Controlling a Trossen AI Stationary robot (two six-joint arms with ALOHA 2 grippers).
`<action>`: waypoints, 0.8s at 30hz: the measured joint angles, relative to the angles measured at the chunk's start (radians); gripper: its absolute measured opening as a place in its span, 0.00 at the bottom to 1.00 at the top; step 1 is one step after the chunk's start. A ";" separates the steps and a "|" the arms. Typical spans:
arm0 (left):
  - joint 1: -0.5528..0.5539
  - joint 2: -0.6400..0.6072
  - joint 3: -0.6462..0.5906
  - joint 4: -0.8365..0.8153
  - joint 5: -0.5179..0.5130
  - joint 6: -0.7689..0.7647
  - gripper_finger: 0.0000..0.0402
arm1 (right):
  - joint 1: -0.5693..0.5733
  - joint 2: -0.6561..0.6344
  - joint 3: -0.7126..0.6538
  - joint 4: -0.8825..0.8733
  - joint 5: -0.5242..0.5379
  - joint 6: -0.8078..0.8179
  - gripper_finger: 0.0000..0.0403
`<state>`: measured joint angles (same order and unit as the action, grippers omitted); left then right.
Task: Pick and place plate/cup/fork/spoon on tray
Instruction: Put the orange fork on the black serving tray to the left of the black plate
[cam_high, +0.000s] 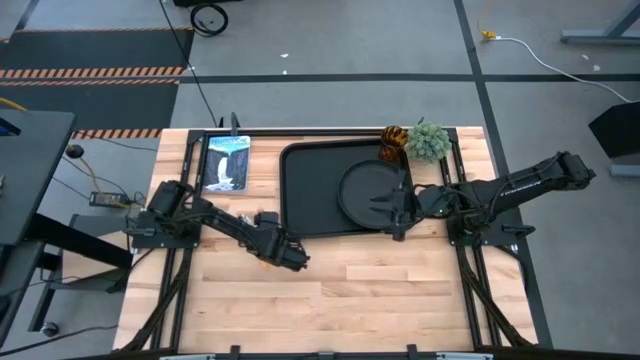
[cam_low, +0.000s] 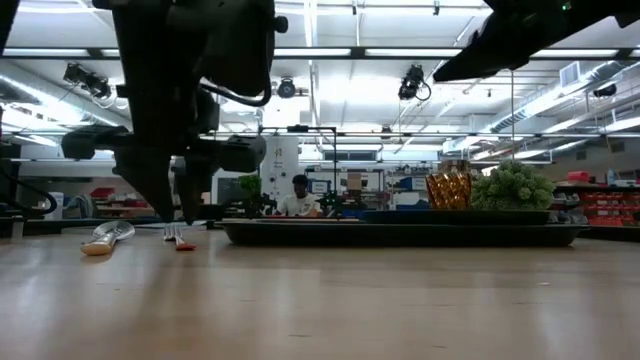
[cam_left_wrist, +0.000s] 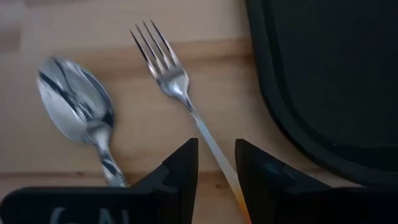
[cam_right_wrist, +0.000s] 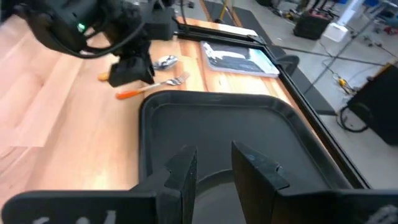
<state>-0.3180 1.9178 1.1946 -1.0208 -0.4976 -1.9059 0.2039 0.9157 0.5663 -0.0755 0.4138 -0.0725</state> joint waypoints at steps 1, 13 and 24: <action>0.000 0.000 0.000 0.001 0.000 -0.016 0.28 | 0.000 0.000 0.000 0.000 -0.012 -0.003 0.26; 0.003 -0.001 -0.042 0.036 0.025 -0.151 0.28 | 0.000 0.000 0.000 0.030 -0.104 -0.021 0.26; 0.002 -0.004 -0.101 0.147 0.028 -0.148 0.28 | 0.000 0.000 0.000 0.045 -0.128 -0.021 0.26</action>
<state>-0.3161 1.9139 1.0938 -0.8735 -0.4700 -2.0543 0.2036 0.9157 0.5663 -0.0307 0.2856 -0.0933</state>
